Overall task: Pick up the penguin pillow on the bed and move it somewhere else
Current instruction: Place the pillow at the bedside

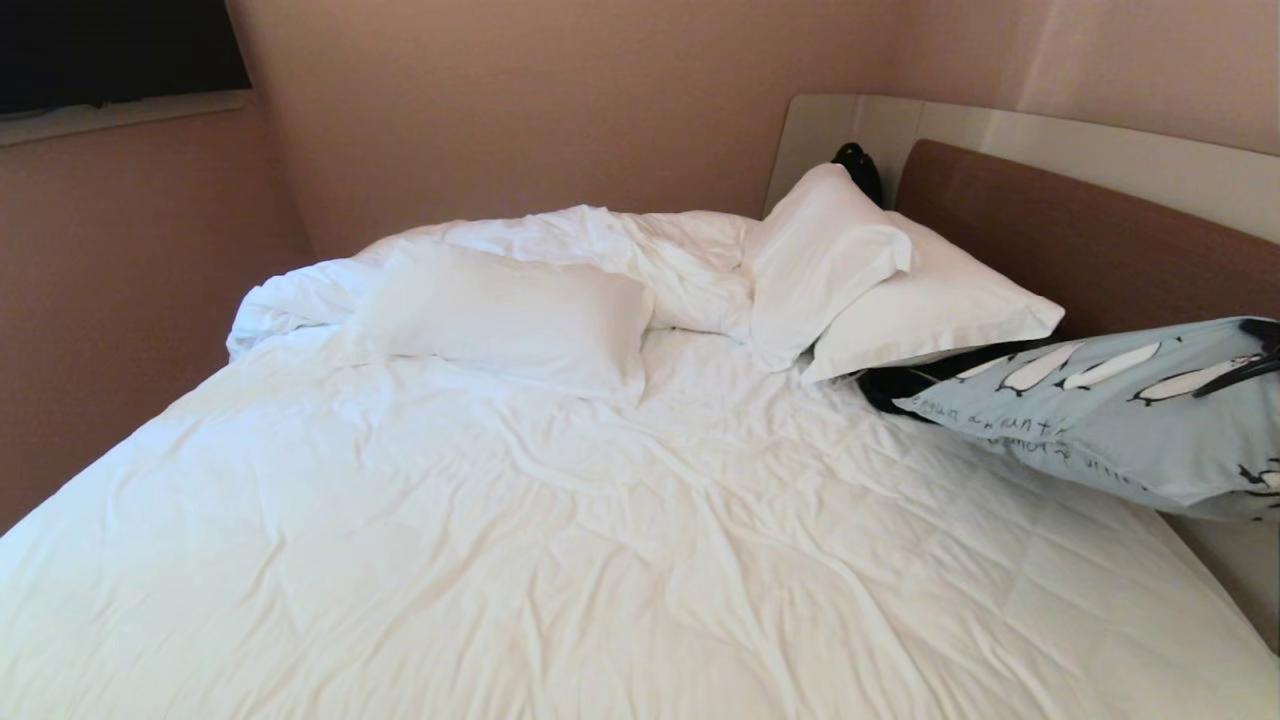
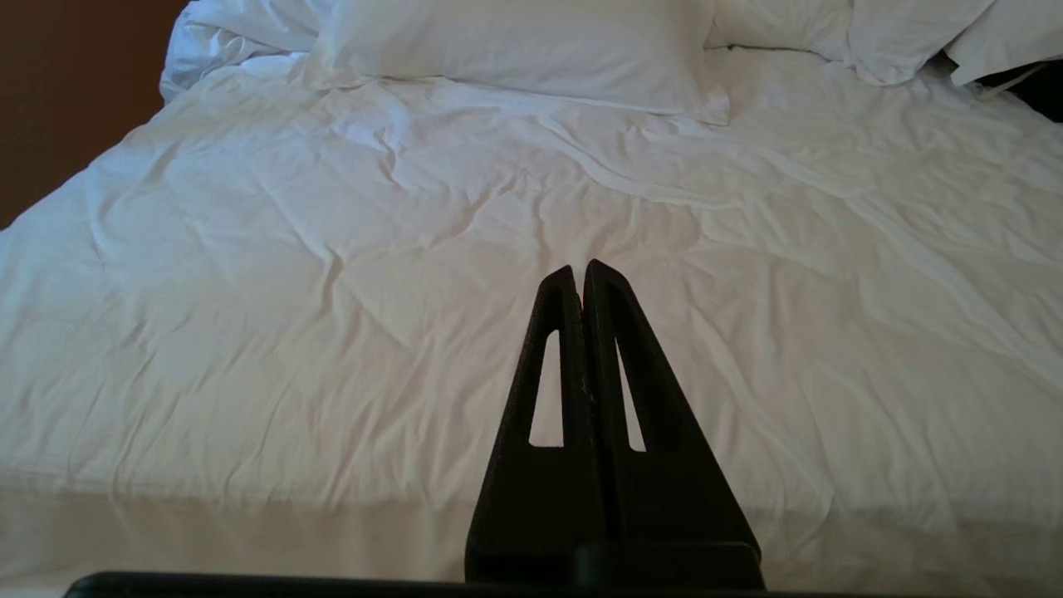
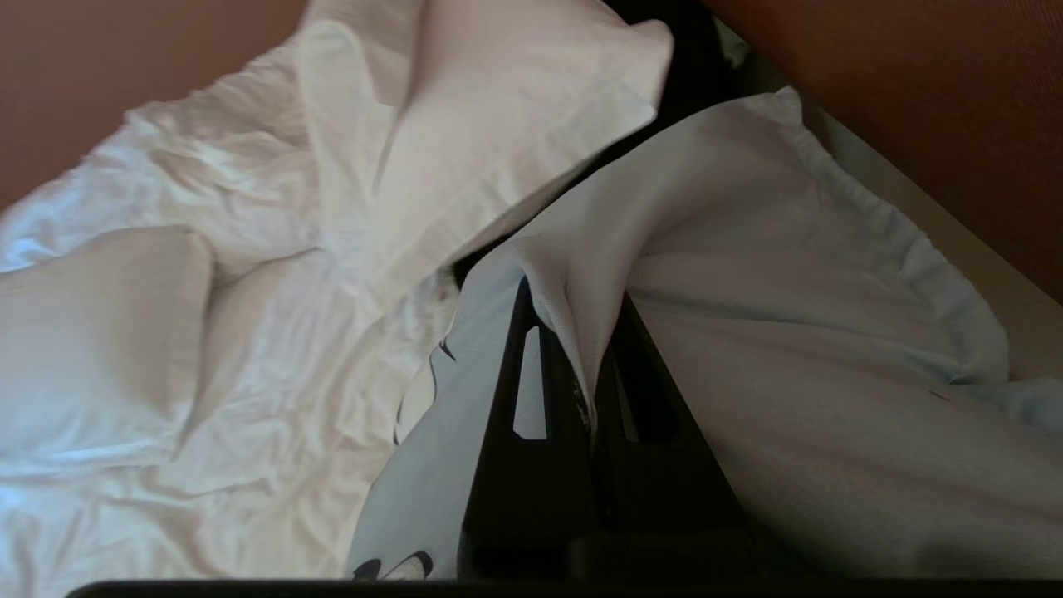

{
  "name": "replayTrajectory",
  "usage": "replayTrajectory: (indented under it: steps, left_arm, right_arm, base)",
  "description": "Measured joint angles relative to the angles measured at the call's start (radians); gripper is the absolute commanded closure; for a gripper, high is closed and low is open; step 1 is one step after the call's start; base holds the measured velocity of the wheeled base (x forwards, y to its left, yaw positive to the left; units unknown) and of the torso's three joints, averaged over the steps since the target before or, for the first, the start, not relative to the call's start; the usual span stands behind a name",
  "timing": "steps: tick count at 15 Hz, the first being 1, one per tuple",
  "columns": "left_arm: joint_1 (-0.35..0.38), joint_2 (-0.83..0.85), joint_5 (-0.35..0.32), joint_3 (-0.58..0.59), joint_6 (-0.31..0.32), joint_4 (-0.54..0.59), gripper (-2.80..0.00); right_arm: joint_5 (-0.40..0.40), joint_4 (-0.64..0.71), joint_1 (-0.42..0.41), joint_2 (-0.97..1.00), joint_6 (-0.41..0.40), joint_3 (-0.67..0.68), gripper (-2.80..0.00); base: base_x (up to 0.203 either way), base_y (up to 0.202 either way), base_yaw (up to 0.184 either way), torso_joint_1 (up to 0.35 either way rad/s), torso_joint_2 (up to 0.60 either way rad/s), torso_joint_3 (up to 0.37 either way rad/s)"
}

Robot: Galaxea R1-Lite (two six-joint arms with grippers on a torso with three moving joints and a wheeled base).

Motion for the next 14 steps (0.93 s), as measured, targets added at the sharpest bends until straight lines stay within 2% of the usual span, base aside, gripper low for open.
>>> replayTrajectory:
  steps: [5, 14]
  left_arm:
    - [0.001, 0.000, 0.000, 0.000, -0.001, 0.000, 0.00]
    - [0.000, 0.000, 0.000, 0.000, 0.000, 0.001, 0.00]
  right_arm:
    - [-0.097, 0.063, 0.015, 0.066, 0.016, -0.067, 0.00]
    - [-0.111, 0.164, 0.068, 0.101, 0.143, -0.137, 0.00]
  base:
    - [0.000, 0.000, 0.000, 0.000, 0.00, 0.000]
    - [0.000, 0.000, 0.000, 0.000, 0.00, 0.000]
